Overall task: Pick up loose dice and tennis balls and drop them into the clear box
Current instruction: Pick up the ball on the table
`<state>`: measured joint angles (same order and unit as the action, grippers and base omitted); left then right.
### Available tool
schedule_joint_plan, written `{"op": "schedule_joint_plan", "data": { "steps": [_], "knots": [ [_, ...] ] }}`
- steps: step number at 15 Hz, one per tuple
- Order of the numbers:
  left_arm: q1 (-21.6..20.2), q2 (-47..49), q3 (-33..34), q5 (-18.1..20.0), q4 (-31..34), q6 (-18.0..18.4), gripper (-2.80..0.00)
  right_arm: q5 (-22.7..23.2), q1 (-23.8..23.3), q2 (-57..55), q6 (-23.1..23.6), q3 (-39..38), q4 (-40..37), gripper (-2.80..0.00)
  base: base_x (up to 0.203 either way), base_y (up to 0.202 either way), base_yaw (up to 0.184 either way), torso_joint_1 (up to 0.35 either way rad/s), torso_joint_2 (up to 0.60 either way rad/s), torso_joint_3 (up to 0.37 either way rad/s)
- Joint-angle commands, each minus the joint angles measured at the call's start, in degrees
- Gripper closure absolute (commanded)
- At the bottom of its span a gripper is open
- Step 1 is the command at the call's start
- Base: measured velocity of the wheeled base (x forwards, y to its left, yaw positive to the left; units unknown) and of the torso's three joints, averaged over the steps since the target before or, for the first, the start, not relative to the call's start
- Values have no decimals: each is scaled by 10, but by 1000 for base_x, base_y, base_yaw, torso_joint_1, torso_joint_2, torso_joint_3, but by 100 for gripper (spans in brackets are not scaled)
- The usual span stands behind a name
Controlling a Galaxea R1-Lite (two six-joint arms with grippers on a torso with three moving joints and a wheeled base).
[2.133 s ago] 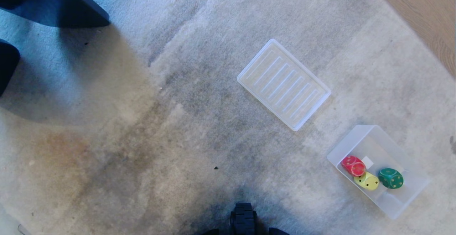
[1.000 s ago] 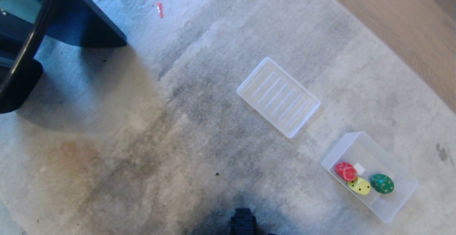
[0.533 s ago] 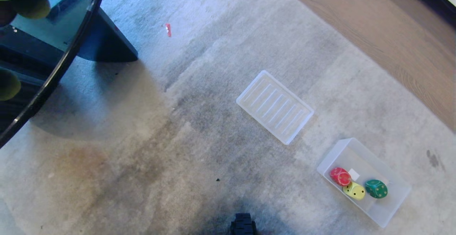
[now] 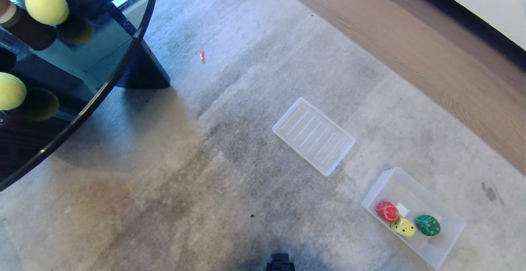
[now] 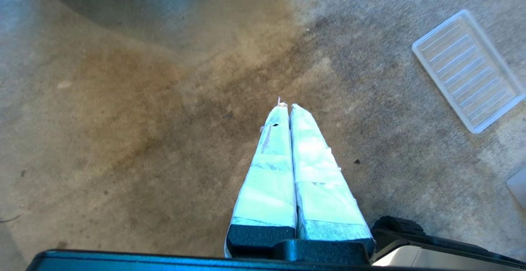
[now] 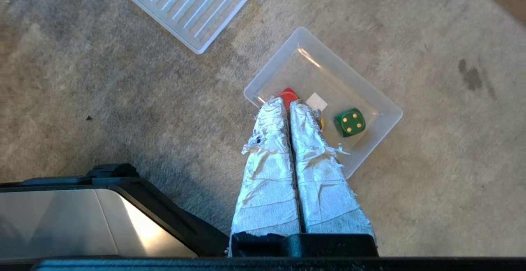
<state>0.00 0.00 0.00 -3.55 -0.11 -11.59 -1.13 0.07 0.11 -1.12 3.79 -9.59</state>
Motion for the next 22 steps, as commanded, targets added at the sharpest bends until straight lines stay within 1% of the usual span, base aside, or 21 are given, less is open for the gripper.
{"op": "schedule_joint_plan", "data": {
  "steps": [1,22],
  "knots": [
    [0,0,0,-1,-1,-1,0,0,0,-1,0,0,-1,0,0,0,0,2,-6,195],
    [0,0,0,-1,-1,-8,0,0,0,-1,-2,0,0,0,0,0,0,2,1,201]
  ]
}}
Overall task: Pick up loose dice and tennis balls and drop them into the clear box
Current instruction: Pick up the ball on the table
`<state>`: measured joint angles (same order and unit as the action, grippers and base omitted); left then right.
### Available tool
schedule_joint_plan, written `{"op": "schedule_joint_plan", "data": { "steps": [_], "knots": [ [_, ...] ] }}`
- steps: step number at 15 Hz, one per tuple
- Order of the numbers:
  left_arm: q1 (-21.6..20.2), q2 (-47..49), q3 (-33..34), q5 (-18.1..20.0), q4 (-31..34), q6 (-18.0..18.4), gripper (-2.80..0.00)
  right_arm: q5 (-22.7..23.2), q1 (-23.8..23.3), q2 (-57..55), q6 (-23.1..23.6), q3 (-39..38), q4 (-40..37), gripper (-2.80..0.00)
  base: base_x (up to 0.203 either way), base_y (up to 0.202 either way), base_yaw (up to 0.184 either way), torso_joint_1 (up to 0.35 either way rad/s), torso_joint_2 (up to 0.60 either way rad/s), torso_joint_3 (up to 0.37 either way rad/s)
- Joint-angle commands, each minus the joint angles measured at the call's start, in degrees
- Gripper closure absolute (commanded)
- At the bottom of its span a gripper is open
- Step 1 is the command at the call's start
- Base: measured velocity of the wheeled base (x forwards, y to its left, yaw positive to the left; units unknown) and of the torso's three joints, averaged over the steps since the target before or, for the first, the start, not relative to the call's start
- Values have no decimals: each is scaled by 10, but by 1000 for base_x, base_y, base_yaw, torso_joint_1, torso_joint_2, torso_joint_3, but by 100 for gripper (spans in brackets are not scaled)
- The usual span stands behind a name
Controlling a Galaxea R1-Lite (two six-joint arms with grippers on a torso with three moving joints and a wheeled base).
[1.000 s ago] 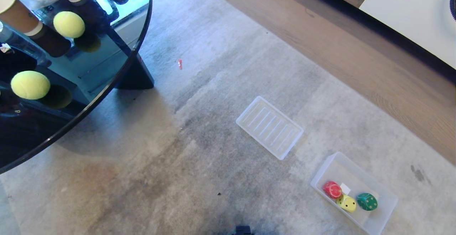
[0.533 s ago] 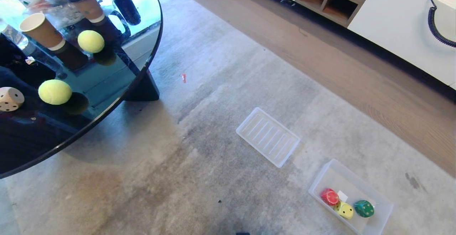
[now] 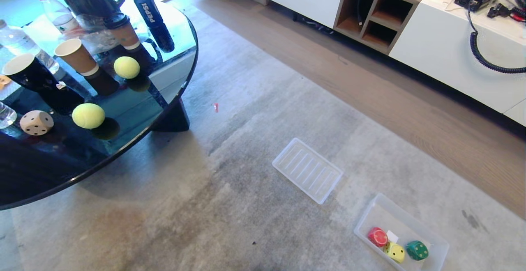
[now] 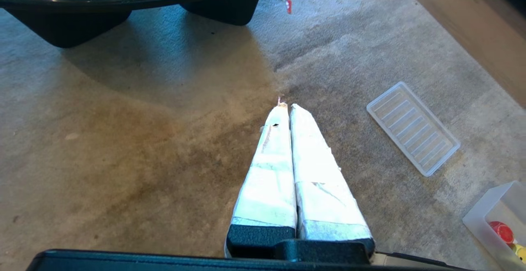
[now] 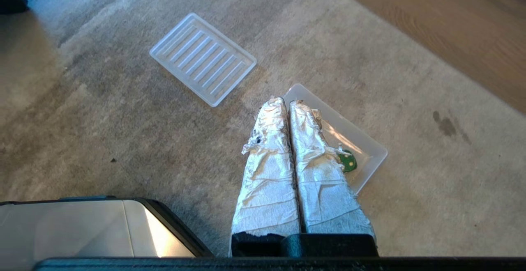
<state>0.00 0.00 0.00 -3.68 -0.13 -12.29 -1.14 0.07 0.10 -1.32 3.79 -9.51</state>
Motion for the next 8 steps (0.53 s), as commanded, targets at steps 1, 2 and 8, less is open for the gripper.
{"op": "schedule_joint_plan", "data": {
  "steps": [1,2,8],
  "knots": [
    [0,0,0,0,0,-1,0,0,0,-1,0,0,-1,0,0,0,0,3,-7,196],
    [0,0,0,0,0,-1,0,0,0,-1,0,0,-1,0,0,0,0,6,-1,200],
    [0,0,0,0,0,0,0,0,0,-1,0,0,-1,0,0,0,0,4,4,203]
  ]
}}
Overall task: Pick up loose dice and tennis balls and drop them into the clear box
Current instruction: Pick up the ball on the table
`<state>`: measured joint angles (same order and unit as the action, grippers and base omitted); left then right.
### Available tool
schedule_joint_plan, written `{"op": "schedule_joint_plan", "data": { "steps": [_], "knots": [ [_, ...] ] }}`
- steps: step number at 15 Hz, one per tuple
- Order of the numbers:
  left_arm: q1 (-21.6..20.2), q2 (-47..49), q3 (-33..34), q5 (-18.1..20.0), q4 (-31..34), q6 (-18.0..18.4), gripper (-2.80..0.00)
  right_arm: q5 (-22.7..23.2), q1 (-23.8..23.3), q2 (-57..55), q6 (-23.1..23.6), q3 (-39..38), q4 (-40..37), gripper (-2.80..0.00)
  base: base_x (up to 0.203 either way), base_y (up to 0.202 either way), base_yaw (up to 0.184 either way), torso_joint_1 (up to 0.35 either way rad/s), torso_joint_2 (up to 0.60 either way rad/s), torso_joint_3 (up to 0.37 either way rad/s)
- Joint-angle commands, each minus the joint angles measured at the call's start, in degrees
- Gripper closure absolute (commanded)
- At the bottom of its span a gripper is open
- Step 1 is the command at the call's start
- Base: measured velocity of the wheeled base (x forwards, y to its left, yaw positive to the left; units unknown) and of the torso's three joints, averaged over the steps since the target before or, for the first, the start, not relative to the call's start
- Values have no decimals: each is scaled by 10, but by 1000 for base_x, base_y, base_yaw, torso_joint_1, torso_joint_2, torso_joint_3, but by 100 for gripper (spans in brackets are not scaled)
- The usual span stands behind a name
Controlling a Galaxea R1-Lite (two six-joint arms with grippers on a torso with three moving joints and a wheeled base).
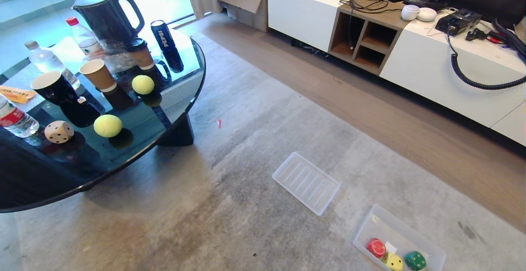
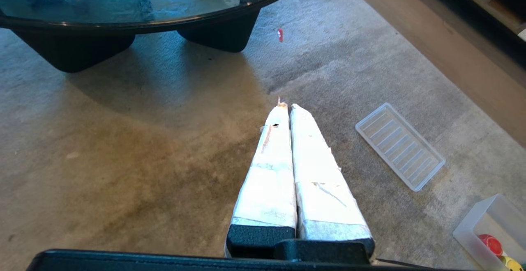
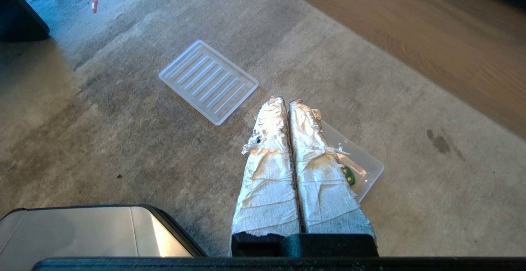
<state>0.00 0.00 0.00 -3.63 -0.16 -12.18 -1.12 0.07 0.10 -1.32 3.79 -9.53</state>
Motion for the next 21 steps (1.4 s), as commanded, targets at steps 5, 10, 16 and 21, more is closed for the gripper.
{"op": "schedule_joint_plan", "data": {
  "steps": [5,10,16,21],
  "knots": [
    [0,0,0,-1,0,-1,0,0,0,-1,0,0,0,0,0,0,0,1,2,87],
    [0,0,0,-1,0,-2,0,0,0,-1,0,0,0,0,0,0,0,0,1,31],
    [1,0,0,-1,0,6,0,0,0,-1,0,0,0,0,0,0,0,2,3,192],
    [1,0,0,-1,1,2,0,0,0,-1,0,0,0,0,0,0,0,3,2,149]
  ]
}}
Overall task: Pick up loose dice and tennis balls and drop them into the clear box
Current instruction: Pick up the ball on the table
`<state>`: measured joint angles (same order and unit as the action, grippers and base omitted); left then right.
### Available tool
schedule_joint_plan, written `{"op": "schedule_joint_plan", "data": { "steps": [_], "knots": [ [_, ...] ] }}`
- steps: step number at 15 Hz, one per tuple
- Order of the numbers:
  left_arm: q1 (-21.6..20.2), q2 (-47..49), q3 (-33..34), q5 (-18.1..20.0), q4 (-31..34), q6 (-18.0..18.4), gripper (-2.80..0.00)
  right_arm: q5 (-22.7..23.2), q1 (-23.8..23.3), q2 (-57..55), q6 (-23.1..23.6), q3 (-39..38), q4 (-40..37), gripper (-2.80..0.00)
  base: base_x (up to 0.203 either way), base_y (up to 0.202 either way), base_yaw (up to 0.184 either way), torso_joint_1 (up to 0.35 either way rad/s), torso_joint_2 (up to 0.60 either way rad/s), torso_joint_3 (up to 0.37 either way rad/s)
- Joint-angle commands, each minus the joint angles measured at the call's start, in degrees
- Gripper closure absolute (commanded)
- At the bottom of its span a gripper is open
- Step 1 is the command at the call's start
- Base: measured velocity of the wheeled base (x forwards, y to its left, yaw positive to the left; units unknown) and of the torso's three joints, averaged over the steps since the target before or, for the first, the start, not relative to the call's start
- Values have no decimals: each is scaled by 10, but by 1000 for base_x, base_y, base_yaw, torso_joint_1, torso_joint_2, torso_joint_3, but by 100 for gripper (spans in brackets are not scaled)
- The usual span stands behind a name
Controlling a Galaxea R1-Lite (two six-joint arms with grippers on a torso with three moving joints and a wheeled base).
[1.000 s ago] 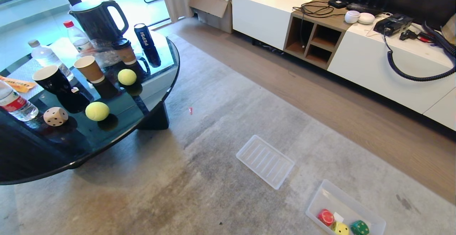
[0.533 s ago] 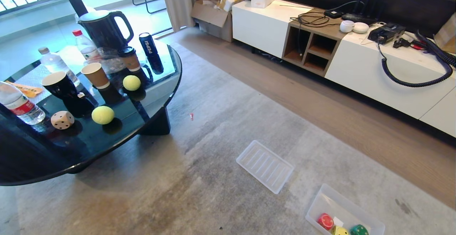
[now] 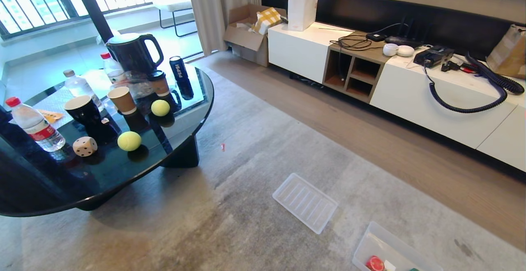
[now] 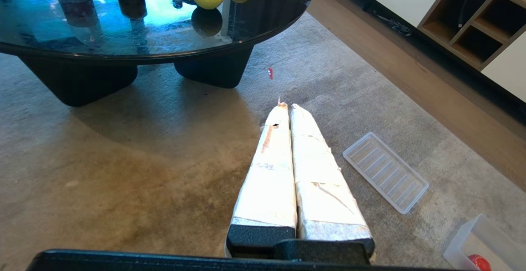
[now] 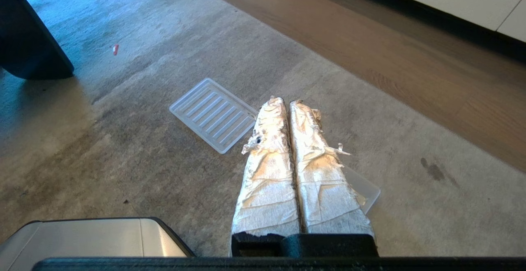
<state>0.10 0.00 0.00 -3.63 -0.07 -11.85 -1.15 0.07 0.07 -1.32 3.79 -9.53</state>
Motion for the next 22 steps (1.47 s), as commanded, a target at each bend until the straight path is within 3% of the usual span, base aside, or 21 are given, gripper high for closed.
{"op": "schedule_joint_plan", "data": {
  "steps": [1,22],
  "knots": [
    [0,0,0,-1,0,-1,0,0,0,-1,0,0,0,0,0,0,0,0,-2,41],
    [0,0,0,-1,-1,2,0,0,0,-1,0,0,0,0,0,0,0,0,0,2]
  ]
}}
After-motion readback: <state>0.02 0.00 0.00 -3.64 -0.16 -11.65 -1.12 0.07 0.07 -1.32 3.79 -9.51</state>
